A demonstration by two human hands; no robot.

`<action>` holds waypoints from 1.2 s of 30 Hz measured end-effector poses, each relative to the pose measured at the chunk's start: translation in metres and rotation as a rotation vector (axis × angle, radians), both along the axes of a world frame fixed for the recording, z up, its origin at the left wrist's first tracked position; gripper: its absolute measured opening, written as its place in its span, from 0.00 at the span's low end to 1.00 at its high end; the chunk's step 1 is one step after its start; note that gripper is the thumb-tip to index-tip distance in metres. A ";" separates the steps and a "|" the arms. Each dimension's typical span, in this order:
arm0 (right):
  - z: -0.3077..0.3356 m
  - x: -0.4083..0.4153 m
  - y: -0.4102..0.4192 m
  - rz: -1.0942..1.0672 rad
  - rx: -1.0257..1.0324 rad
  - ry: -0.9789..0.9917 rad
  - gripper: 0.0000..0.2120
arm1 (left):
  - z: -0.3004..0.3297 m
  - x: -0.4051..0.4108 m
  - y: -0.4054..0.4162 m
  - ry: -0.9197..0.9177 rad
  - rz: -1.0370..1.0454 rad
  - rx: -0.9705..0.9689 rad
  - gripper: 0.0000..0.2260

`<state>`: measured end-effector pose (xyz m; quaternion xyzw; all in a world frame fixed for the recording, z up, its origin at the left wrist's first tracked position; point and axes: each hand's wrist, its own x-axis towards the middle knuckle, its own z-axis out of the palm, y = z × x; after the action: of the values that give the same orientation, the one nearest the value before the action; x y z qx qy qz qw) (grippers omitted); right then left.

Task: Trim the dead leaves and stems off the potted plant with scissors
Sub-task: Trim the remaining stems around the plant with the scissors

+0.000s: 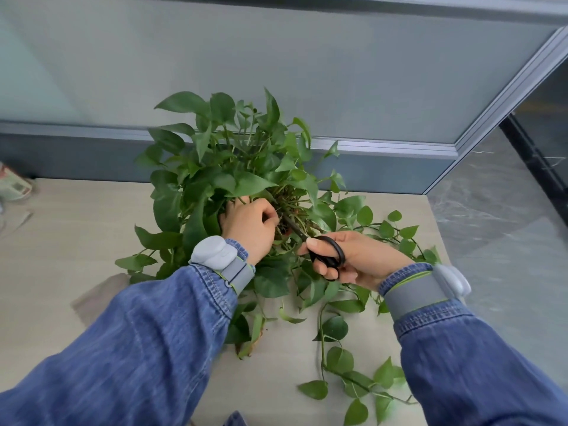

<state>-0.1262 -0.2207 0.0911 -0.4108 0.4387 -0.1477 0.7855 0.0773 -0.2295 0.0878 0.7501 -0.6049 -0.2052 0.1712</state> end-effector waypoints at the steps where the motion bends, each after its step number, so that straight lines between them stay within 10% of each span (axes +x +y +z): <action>1: -0.001 -0.004 0.001 0.007 0.005 -0.012 0.19 | 0.004 0.002 0.002 0.049 -0.023 -0.001 0.02; 13: 0.000 -0.029 0.027 -0.125 -0.007 -0.197 0.23 | 0.098 0.020 0.055 0.313 -0.238 -0.090 0.01; 19: 0.007 -0.016 0.032 -0.204 -0.099 -0.117 0.22 | 0.075 -0.012 0.092 -0.066 -0.719 0.086 0.13; 24: 0.012 -0.011 0.037 -0.310 -0.183 -0.008 0.17 | 0.059 -0.014 0.064 -0.141 -0.649 -0.123 0.15; 28: 0.012 -0.003 0.046 -0.404 -0.231 0.045 0.23 | 0.043 -0.018 0.037 -0.508 -0.745 0.170 0.20; 31: 0.010 -0.002 0.052 -0.440 -0.224 0.132 0.17 | 0.044 -0.025 0.039 -0.405 -0.923 0.277 0.17; 36: 0.004 0.001 0.057 -0.480 -0.263 0.196 0.15 | 0.037 -0.019 0.033 -0.334 -0.521 -0.034 0.18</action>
<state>-0.1251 -0.1639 0.0954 -0.4061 0.5740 -0.3447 0.6219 0.0588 -0.1966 0.1252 0.5902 -0.7999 -0.1060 0.0234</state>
